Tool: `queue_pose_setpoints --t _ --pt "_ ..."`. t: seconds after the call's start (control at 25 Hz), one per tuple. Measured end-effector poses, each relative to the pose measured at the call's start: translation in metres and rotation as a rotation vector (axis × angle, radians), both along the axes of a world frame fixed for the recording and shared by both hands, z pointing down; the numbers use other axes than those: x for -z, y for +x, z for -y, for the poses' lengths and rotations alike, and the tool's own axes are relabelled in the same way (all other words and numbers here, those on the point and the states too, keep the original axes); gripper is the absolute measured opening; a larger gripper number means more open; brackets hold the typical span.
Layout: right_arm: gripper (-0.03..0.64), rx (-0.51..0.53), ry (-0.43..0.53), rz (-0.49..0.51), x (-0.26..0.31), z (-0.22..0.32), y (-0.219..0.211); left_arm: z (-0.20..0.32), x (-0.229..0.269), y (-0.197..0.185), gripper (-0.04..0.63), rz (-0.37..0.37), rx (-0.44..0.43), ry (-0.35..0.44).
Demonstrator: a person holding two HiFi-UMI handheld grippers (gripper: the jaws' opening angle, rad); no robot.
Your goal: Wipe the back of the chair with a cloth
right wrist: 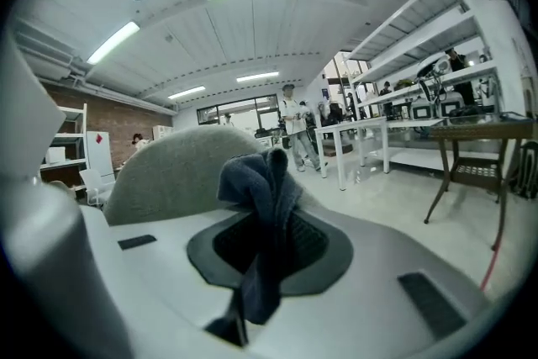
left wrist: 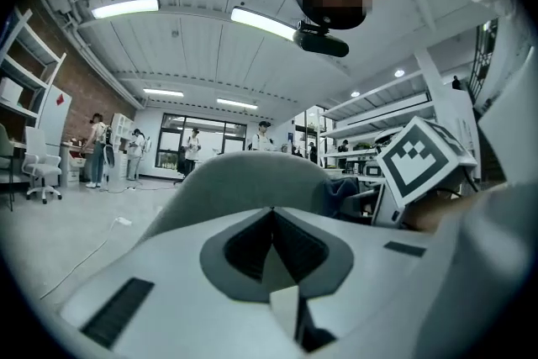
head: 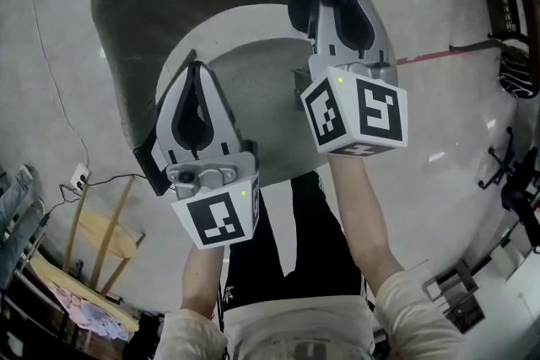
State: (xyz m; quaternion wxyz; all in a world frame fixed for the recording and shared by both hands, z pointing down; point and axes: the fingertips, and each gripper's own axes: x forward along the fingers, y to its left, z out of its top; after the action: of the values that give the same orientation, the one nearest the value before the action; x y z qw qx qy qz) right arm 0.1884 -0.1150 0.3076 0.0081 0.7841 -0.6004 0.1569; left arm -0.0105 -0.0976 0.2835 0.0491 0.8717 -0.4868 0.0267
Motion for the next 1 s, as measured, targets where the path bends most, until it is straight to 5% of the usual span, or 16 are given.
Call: queue_pose_setpoints --t 0.28,0.6,0.8,1.0 --pt "0.058 -0.124 -0.016 0.010 -0.002 -0.033 0.036 -0.012 -0.001 0.021 0.014 0.004 -0.077 0.002" --pt "0.058 -0.099 0.023 -0.025 0.008 -0.035 0.034 -0.011 -0.012 0.018 0.015 0.006 -0.055 -0.033" --pt "0.058 0.151 0.057 -0.072 0.022 -0.015 -0.030 -0.003 -0.015 -0.021 0.015 0.004 0.067 -0.034" --pt "0.058 0.536 0.080 -0.045 0.010 0.008 -0.132 -0.010 -0.013 -0.062 0.015 -0.001 0.219 -0.016"
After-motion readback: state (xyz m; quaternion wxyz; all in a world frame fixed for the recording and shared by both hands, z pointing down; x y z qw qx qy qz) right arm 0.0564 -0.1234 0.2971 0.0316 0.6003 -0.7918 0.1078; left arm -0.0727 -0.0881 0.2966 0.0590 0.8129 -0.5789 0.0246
